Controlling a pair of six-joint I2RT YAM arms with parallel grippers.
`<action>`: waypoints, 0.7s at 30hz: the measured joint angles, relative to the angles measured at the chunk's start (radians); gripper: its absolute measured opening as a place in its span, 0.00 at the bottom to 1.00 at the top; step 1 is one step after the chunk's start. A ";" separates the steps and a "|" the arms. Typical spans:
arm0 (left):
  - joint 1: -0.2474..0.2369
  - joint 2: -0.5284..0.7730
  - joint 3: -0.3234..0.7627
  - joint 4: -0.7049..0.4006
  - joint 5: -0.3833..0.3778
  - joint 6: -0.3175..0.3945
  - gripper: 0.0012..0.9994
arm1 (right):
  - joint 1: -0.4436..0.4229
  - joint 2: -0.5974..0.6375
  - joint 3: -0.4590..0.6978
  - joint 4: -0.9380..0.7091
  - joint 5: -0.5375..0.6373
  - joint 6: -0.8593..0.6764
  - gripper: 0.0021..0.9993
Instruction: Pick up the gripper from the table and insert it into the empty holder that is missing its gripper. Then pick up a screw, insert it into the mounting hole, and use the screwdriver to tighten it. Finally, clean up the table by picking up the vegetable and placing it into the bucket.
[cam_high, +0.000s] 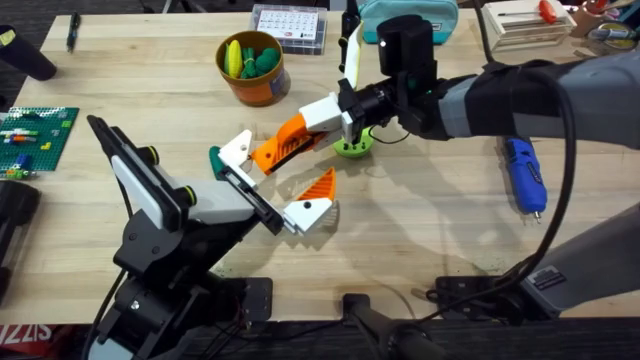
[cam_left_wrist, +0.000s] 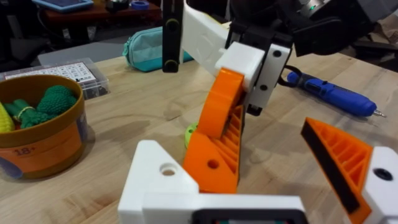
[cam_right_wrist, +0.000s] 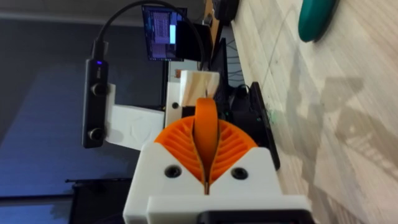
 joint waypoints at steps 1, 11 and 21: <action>0.002 0.002 0.001 0.004 -0.006 0.000 0.99 | 0.000 0.002 0.001 -0.007 -0.002 0.002 0.02; 0.002 0.003 0.001 0.005 -0.006 -0.001 0.99 | -0.049 0.003 0.001 -0.015 -0.018 0.028 0.02; 0.002 0.003 0.001 0.008 -0.001 -0.001 0.99 | -0.067 0.003 0.001 -0.015 -0.078 0.049 0.02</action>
